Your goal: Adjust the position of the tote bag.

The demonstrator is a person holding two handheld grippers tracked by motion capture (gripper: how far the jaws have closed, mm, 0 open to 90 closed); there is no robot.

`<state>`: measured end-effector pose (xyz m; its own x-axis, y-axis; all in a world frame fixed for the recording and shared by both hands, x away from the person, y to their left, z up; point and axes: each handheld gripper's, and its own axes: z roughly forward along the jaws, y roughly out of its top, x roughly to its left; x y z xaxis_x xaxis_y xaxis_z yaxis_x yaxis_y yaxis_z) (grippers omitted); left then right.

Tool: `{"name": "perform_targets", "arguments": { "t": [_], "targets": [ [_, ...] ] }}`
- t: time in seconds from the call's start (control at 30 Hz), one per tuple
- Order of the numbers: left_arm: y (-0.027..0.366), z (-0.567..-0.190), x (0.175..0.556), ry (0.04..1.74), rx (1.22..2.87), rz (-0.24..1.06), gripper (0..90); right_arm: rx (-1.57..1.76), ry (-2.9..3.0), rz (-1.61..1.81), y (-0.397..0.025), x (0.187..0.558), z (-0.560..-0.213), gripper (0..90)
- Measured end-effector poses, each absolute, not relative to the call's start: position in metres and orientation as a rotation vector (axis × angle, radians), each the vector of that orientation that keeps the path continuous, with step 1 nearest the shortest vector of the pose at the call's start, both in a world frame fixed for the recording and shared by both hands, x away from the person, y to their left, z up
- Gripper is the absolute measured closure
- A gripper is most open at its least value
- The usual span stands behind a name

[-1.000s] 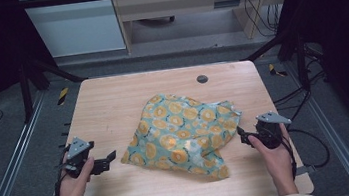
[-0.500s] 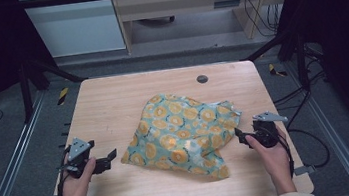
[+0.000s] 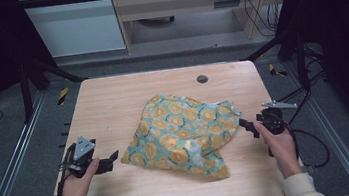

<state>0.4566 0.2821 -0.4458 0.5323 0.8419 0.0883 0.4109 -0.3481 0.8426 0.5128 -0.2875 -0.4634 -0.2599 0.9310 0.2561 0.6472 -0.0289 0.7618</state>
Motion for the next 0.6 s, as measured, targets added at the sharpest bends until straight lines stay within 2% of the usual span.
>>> {"name": "perform_targets", "arguments": {
  "t": [0.27, 0.3, 0.33, 0.37, 0.4, 0.43, 0.53, 0.6],
  "targets": [
    [0.279, -0.449, 0.458, 0.985, 2.023, 0.694, 6.2, 1.727, 2.013, 1.177, -0.273, 0.552, -0.477, 19.4],
    [0.281, -0.448, 0.458, 1.004, 2.018, 0.701, 6.2, 1.739, 2.01, 1.226, -0.269, 0.559, -0.481, 26.1],
    [0.281, -0.448, 0.458, 1.004, 2.018, 0.701, 6.2, 1.739, 2.01, 1.226, -0.269, 0.559, -0.481, 26.1],
    [0.282, -0.448, 0.456, 1.024, 2.002, 0.682, 6.2, 1.745, 2.016, 1.239, -0.268, 0.561, -0.482, 32.5],
    [0.282, -0.448, 0.455, 1.026, 1.999, 0.673, 6.2, 1.715, 2.044, 1.222, -0.267, 0.563, -0.482, 47.0],
    [0.281, -0.447, 0.453, 1.022, 2.001, 0.668, 6.3, 1.684, 2.031, 1.241, -0.266, 0.562, -0.479, 70.8],
    [0.275, -0.438, 0.448, 0.998, 1.973, 0.679, 6.6, 1.595, 1.992, 1.321, -0.268, 0.559, -0.471, 87.5],
    [0.273, -0.437, 0.449, 0.98, 1.979, 0.681, 6.7, 1.555, 1.96, 1.397, -0.269, 0.555, -0.466, 89.1]
  ]
}}
